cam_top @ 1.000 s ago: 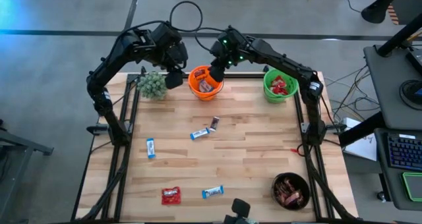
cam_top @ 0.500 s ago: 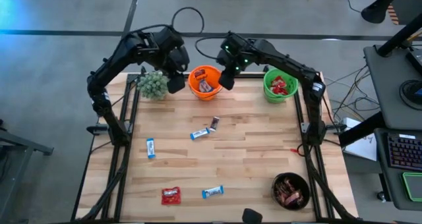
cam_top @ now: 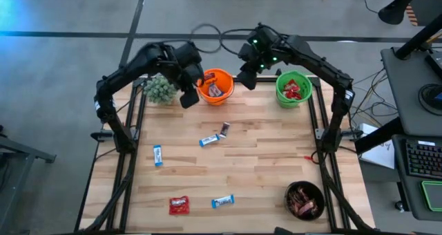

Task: Sort candy
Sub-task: Put the red candy into the green bucket

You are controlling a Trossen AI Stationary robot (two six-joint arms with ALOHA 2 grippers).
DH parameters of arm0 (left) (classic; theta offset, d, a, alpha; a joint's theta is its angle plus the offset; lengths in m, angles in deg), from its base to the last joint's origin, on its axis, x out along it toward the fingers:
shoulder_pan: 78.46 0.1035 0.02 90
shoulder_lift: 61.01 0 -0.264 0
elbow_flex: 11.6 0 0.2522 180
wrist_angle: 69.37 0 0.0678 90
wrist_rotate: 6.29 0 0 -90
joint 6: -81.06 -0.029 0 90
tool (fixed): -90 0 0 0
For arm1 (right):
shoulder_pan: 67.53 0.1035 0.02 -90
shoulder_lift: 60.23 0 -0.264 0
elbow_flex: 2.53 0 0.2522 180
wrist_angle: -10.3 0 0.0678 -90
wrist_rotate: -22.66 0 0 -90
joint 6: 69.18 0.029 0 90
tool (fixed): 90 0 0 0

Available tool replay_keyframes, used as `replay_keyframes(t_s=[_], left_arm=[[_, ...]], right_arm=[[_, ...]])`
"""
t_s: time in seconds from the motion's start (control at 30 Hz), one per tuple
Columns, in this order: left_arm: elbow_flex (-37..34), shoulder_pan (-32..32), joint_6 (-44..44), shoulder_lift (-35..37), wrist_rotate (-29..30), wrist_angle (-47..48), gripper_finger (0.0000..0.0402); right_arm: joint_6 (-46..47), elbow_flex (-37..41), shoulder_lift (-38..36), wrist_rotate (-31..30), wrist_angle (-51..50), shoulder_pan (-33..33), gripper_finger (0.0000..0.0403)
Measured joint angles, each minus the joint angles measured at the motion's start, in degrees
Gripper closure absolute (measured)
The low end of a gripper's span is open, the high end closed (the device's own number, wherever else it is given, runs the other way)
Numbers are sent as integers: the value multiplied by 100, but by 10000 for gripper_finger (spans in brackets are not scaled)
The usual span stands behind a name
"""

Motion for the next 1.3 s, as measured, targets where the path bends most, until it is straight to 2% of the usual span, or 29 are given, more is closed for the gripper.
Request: replay_keyframes(t_s=[0.33, 0.53, 0.6, 0.9, 1.13, 1.3], left_arm=[[-1263, -492, -26, -4, -43, 0, 194], [-1721, -823, 111, 82, -915, -3, 194], [-1856, -1028, 126, 175, -1037, -6, 194], [-2422, -1693, 401, 774, -1019, -61, 194], [-2577, -1906, 556, 946, -407, -307, 194], [-2577, -2188, 561, 976, -554, -305, 194]], right_arm=[[24, 2, -485, -243, -445, 0, 250], [263, 2, -603, -243, -658, 0, 243], [371, 2, -626, -244, -702, 0, 243], [861, 2, -605, -243, -688, 17, 243], [1309, 4, -598, -241, -645, 159, 248], [1465, 4, -598, -242, -654, 378, 243]])
